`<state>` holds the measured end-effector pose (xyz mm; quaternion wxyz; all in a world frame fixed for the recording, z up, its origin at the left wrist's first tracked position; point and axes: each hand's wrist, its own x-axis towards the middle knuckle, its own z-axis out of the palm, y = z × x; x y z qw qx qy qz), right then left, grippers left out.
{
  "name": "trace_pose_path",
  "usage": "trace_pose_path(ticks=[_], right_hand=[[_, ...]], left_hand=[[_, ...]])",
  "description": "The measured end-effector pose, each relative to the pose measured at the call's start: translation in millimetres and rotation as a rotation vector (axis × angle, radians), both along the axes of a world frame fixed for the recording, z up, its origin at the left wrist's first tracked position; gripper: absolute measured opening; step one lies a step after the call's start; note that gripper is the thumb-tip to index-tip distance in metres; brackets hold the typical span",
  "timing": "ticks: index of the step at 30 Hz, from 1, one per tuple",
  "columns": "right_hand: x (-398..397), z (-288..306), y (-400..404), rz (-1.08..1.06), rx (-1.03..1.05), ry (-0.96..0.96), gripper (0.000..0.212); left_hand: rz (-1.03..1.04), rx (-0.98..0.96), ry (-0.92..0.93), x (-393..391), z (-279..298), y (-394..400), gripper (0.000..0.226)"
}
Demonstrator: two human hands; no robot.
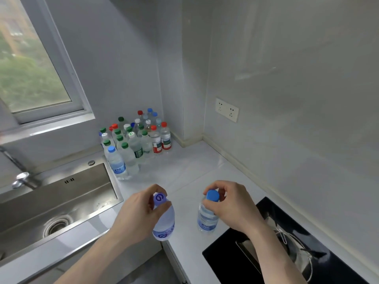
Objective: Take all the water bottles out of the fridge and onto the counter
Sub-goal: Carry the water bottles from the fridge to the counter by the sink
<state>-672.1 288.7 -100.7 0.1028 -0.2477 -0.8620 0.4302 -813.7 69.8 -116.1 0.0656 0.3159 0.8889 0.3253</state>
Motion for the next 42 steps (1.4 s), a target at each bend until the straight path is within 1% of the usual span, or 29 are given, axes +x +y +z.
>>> trace_pose_path(ticks=[6,12,21,31,42], right_hand=[[-31,0,9,0.032,0.018,-0.007,0.010],[-66,-5,15,0.001,0.030,-0.024,0.010],[-146,-11,22,-0.026,0.055,-0.073,0.009],[-240,-23,23,-0.058,0.053,-0.122,0.010],[-317,-47,22,-0.110,0.045,-0.164,0.011]], left_hand=[[0.010,-0.011,-0.002,-32,0,4,0.015],[-0.026,-0.015,0.010,-76,-4,12,0.016],[-0.101,-0.118,0.028,-170,-19,28,0.021],[-0.179,-0.190,0.065,-269,-34,41,0.020],[-0.276,-0.296,0.221,-362,-58,64,0.025]])
